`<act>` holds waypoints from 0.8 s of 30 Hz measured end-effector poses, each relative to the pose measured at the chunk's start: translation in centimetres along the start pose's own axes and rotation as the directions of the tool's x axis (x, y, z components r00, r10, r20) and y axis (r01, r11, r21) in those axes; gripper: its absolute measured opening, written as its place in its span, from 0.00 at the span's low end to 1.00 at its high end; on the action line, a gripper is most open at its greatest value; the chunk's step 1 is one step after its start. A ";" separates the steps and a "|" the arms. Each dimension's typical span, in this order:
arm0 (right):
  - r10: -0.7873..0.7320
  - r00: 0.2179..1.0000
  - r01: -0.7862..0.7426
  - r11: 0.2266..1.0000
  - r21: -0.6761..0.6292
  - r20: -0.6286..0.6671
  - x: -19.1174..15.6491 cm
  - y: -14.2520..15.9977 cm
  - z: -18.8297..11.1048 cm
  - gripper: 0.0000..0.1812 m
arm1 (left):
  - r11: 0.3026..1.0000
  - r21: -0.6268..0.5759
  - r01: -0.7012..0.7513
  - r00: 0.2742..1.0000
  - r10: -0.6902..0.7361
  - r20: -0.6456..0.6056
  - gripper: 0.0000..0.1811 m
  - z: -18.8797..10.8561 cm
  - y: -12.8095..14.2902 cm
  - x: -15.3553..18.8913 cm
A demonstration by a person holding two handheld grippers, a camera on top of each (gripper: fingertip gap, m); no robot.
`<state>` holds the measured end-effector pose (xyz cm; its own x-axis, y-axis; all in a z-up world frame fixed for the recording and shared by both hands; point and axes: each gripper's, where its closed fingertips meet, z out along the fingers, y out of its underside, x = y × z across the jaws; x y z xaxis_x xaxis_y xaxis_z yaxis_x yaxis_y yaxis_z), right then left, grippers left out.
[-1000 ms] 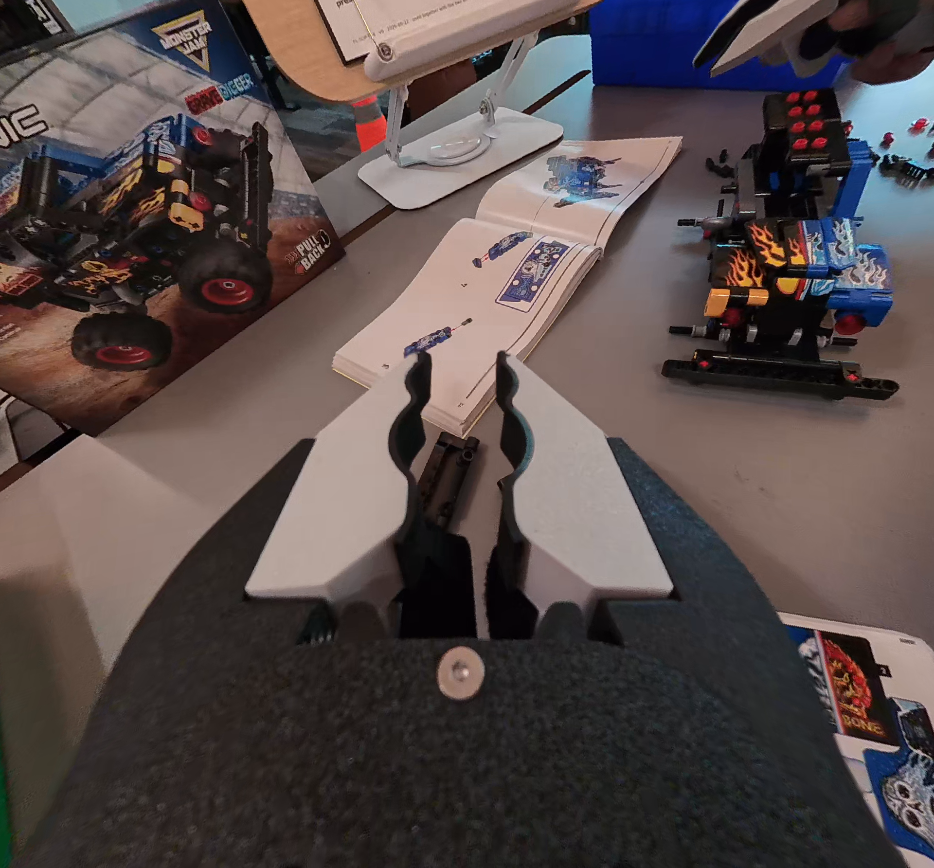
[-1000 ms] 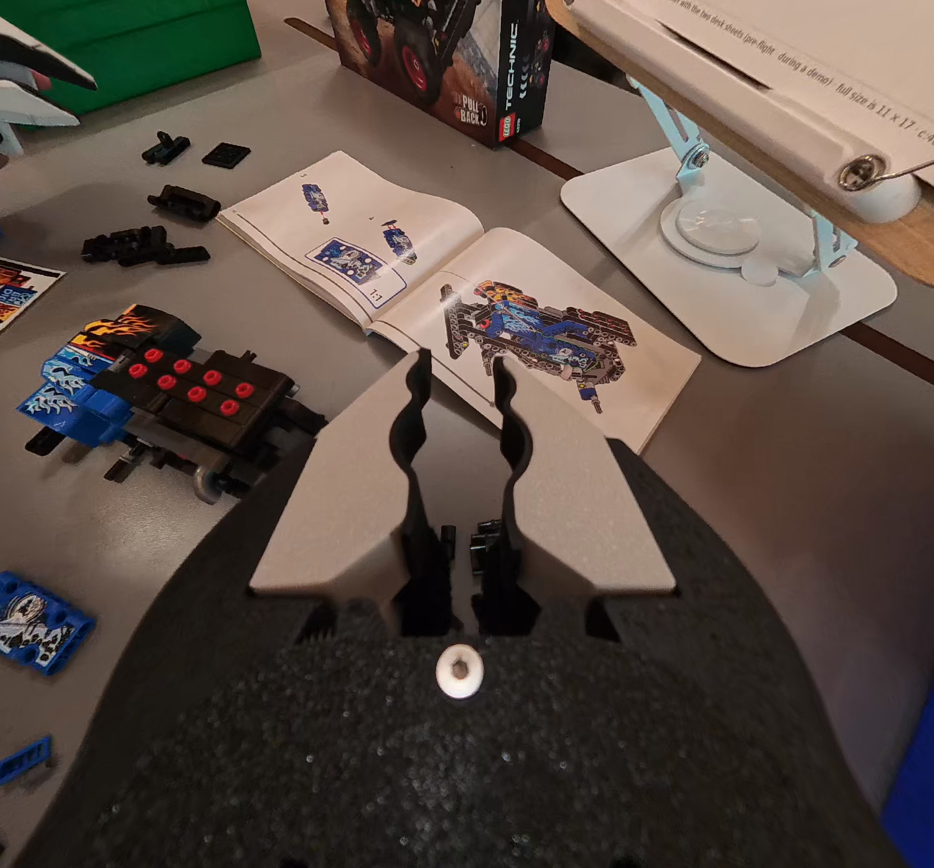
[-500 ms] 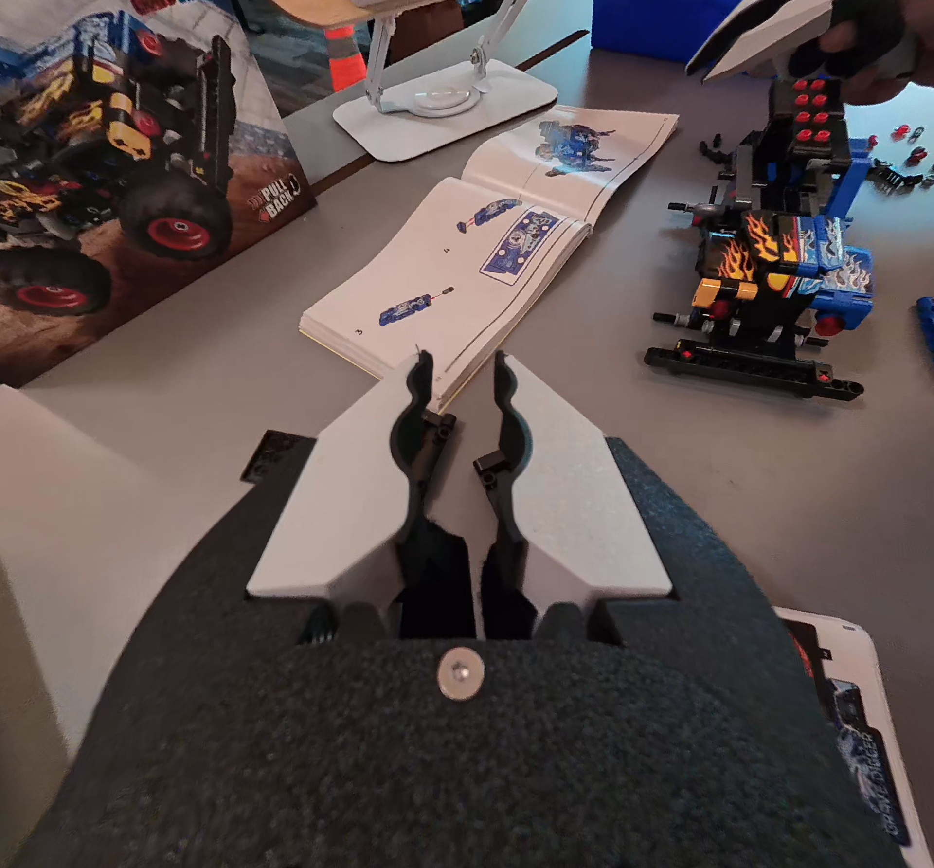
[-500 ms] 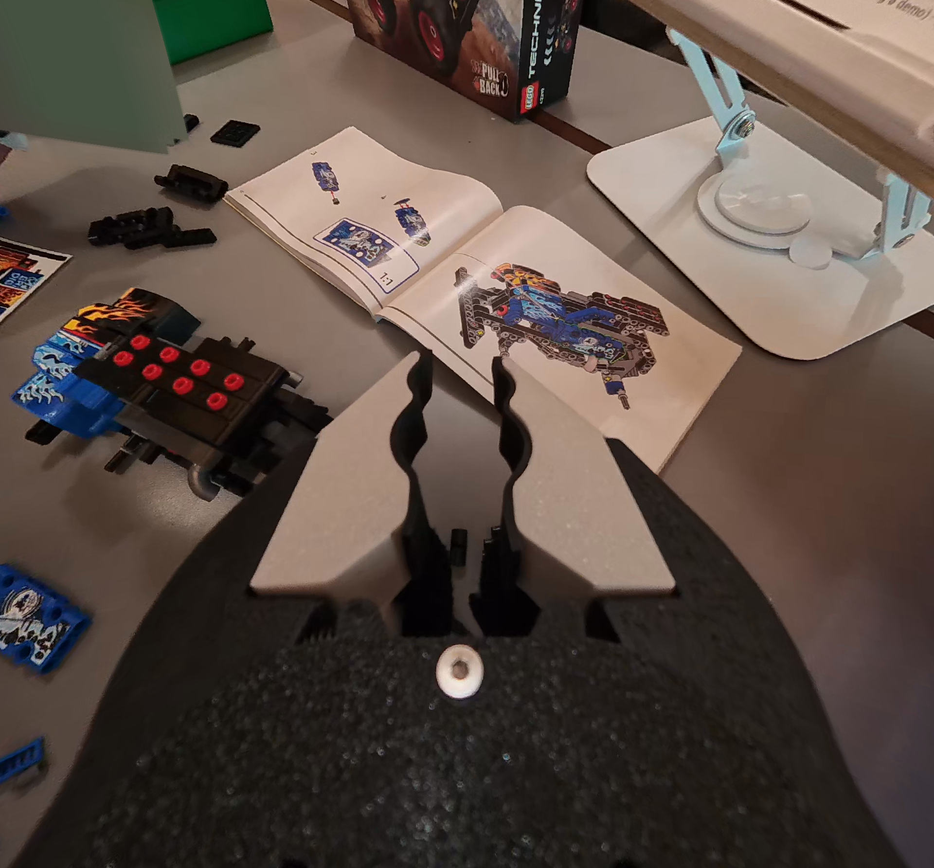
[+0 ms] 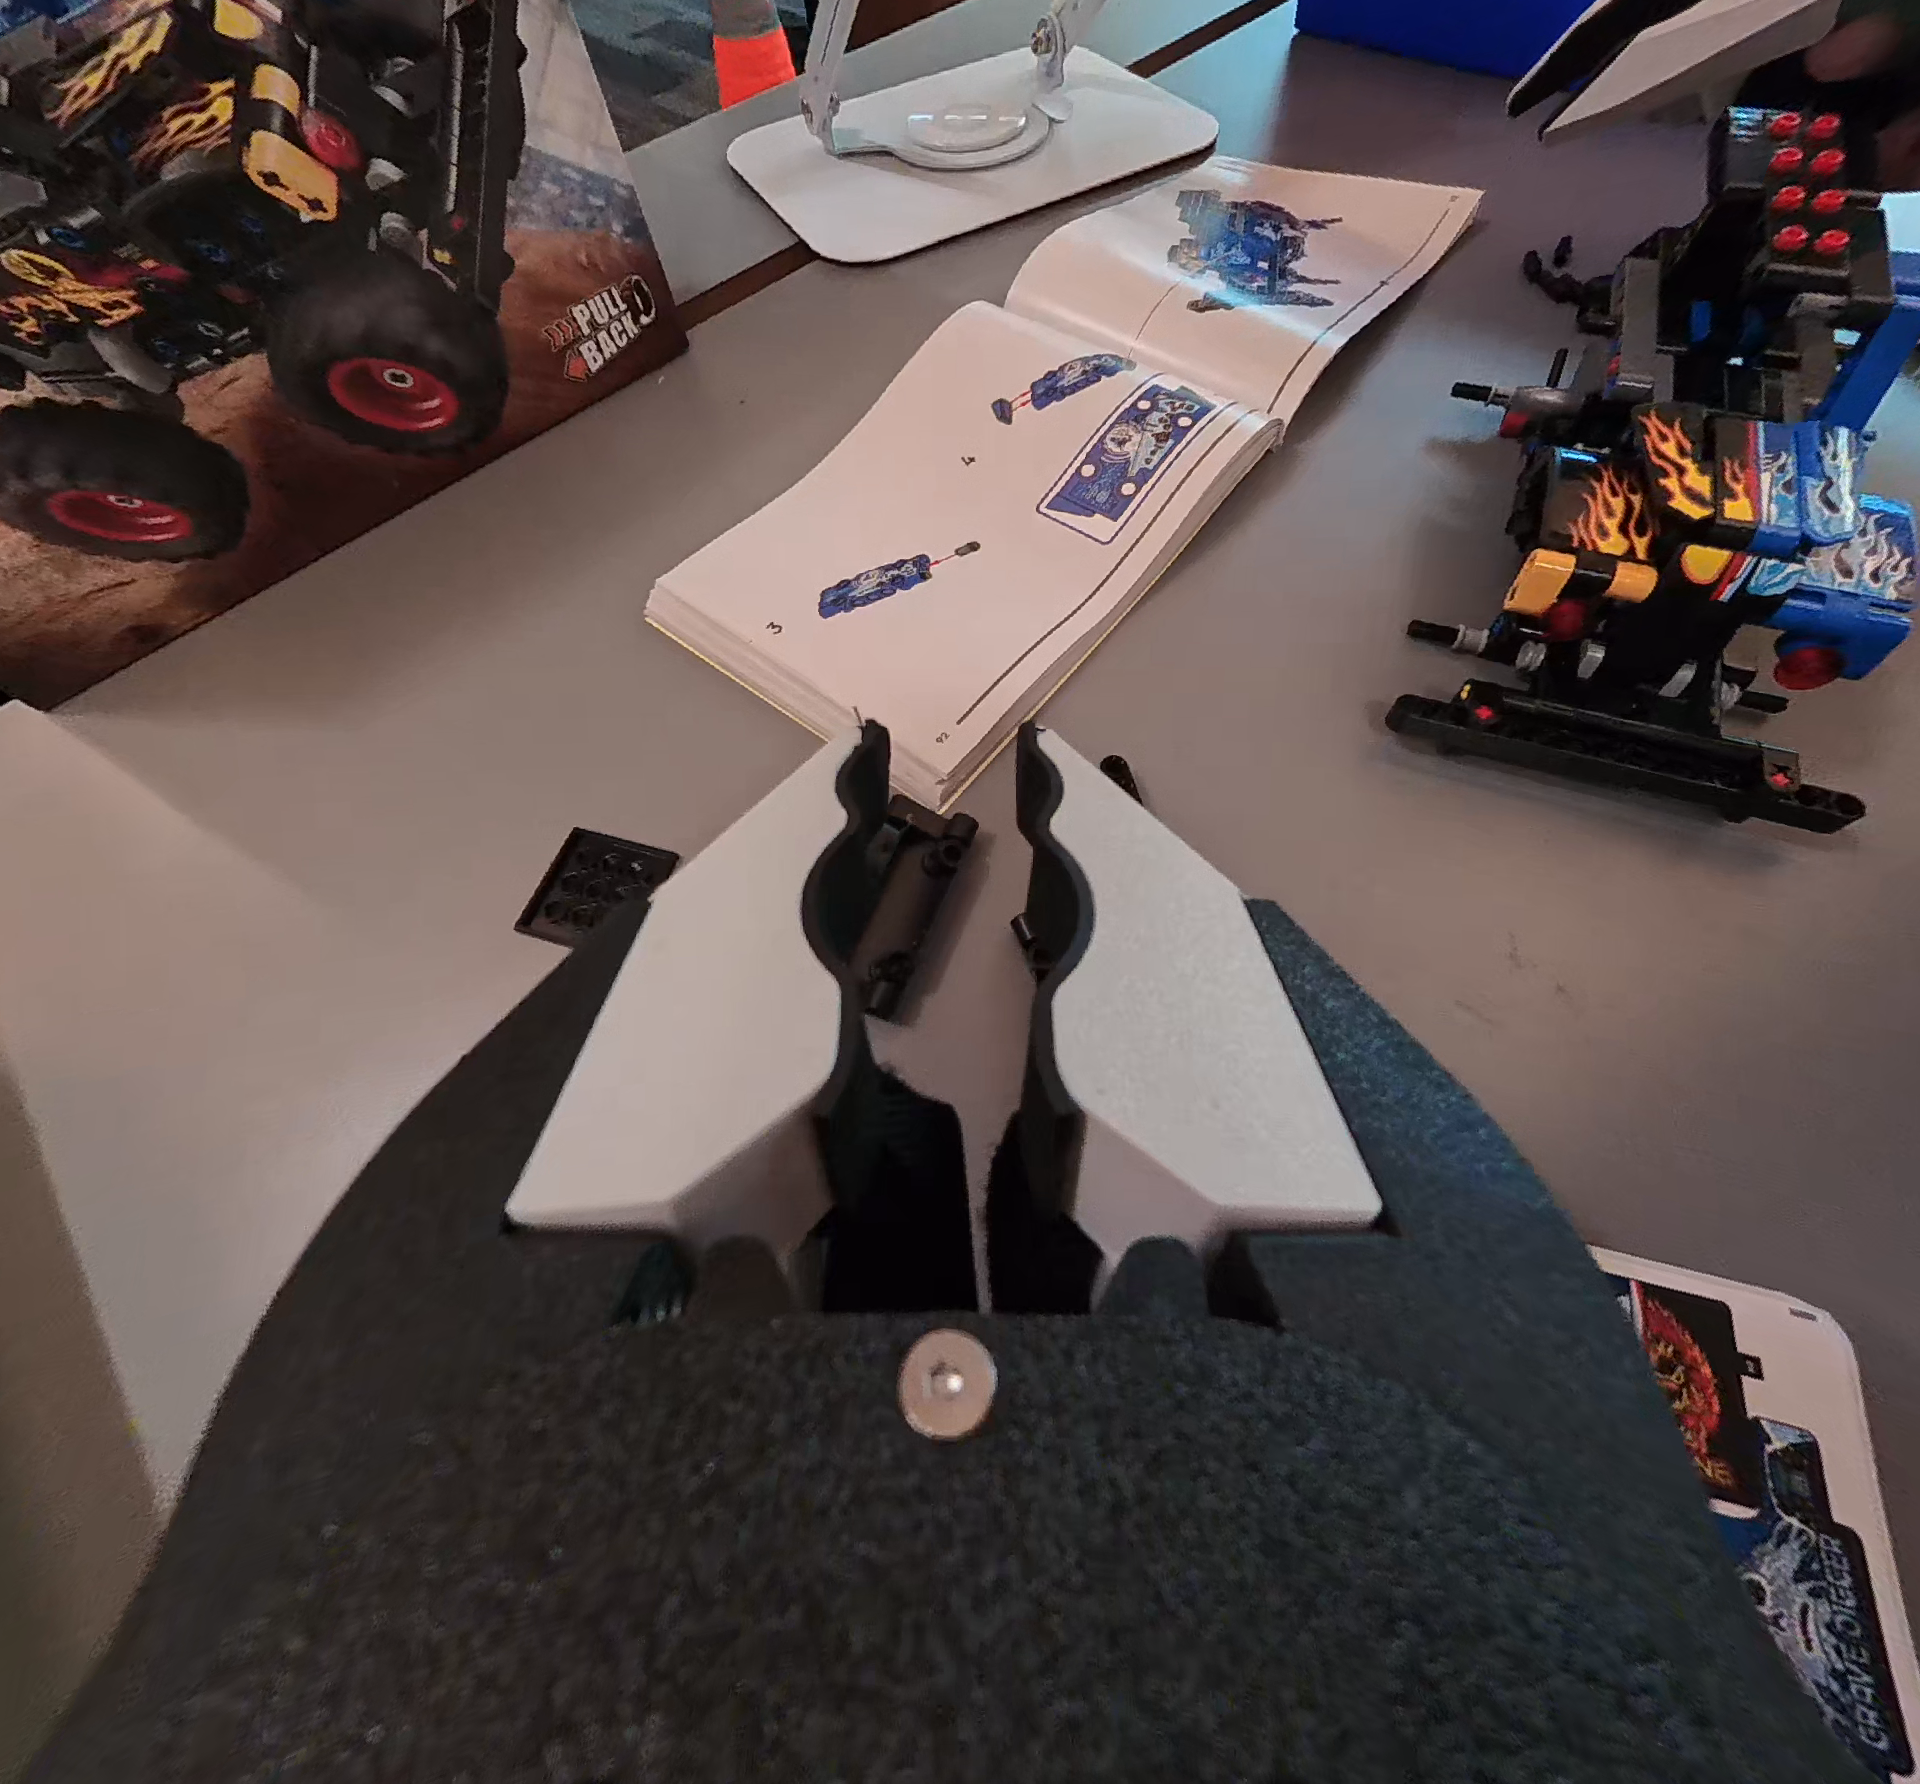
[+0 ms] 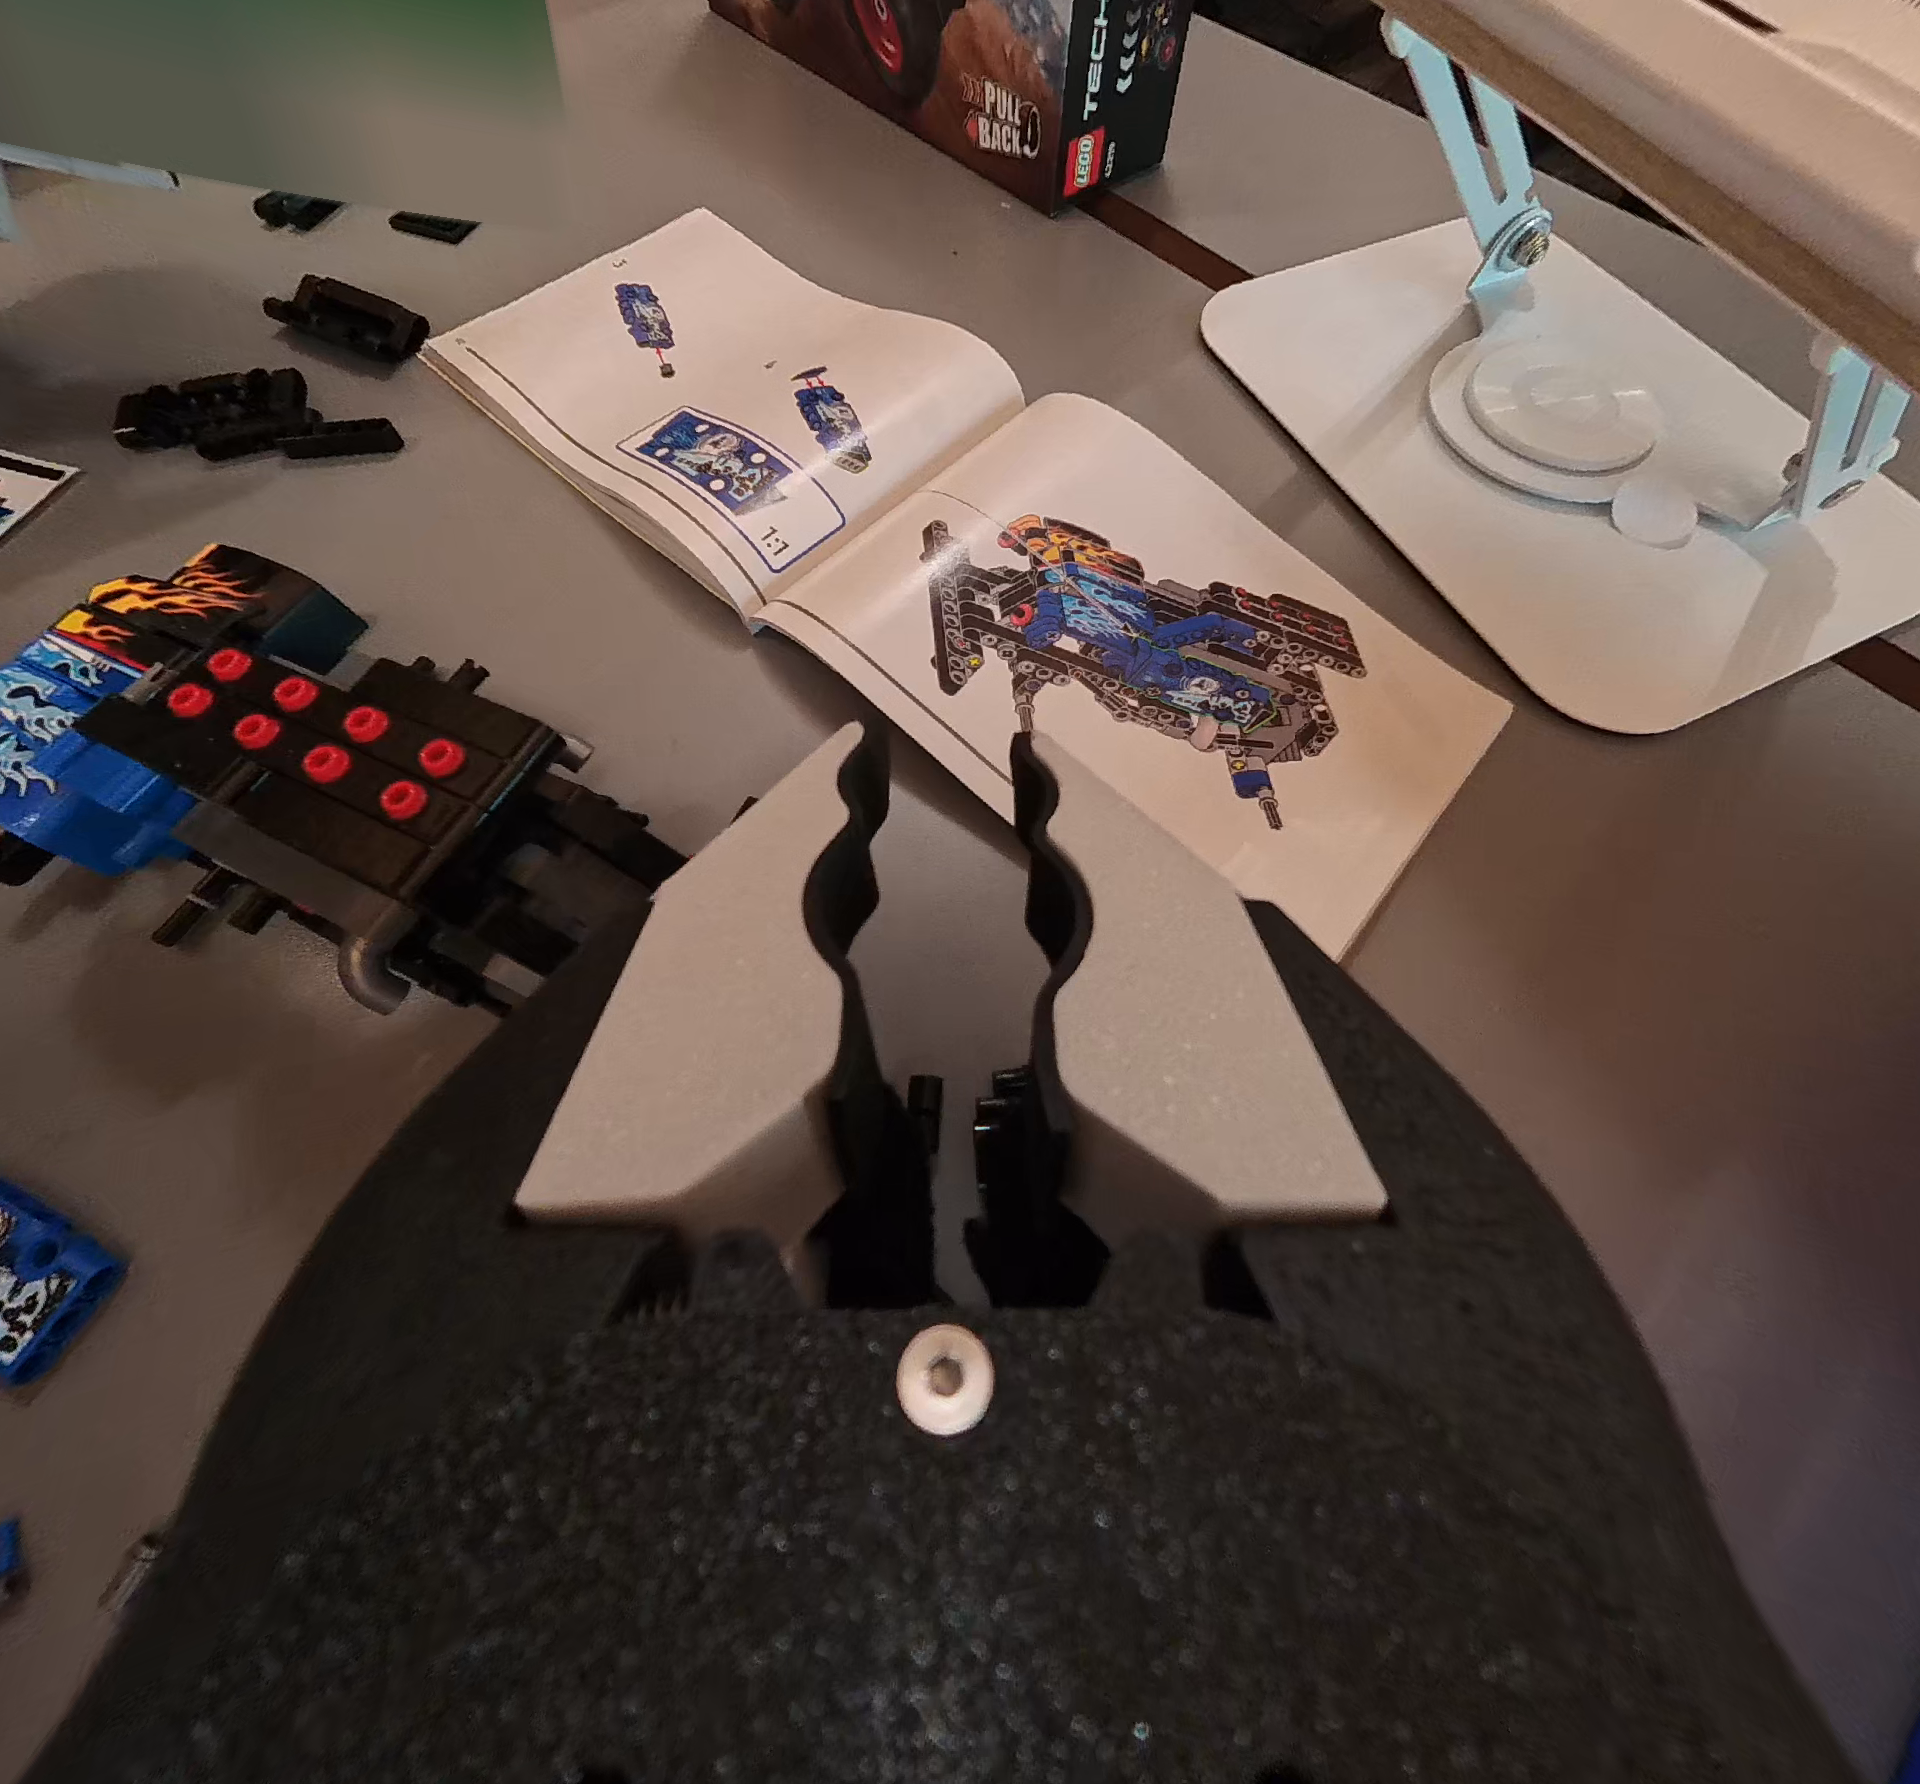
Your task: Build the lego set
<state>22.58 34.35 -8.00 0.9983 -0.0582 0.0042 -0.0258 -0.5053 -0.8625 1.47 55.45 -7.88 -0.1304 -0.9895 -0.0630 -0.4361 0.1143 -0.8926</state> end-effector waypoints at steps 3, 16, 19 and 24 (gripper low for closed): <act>-0.010 1.000 0.010 1.000 -0.001 -0.005 0.0 0.0 0.0 0.12 | 1.000 -0.010 -0.001 1.000 0.000 -0.004 0.12 0.1 0.2 0.1; -0.022 1.000 0.022 1.000 -0.014 -0.001 -0.3 0.3 0.4 0.12 | 0.999 0.024 0.045 0.999 -0.044 -0.019 0.13 0.0 -0.4 0.1; -0.021 1.000 0.021 1.000 -0.011 0.003 -0.4 0.2 0.3 0.12 | 0.998 0.025 0.050 0.999 -0.049 -0.020 0.13 -0.1 -0.4 0.1; -0.036 0.999 0.036 0.999 0.023 0.016 -1.1 -0.9 -0.4 0.13 | 0.999 0.044 -0.008 1.000 0.009 -0.027 0.13 -0.5 -1.1 0.9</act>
<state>21.53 34.51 -6.99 0.9993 -0.0257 0.0274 0.0114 -0.4875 -0.8731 1.44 54.50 -6.69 -0.1587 -0.9856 -0.0590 -0.3954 0.1182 -0.9109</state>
